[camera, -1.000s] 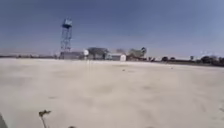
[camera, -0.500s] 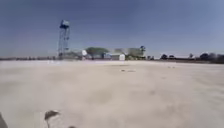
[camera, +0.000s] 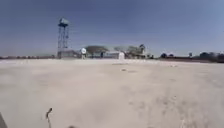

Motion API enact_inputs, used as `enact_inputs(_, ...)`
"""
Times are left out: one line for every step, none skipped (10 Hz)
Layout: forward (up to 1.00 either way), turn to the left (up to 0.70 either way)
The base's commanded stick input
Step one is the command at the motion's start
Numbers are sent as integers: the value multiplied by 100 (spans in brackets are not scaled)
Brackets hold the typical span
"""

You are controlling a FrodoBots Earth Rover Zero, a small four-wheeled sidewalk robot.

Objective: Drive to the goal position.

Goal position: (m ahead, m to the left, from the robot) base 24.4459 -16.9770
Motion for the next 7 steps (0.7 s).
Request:
enact_inputs(85, 0)
enact_inputs(85, 0)
enact_inputs(85, 0)
enact_inputs(85, 0)
enact_inputs(85, 0)
enact_inputs(85, 0)
enact_inputs(85, 0)
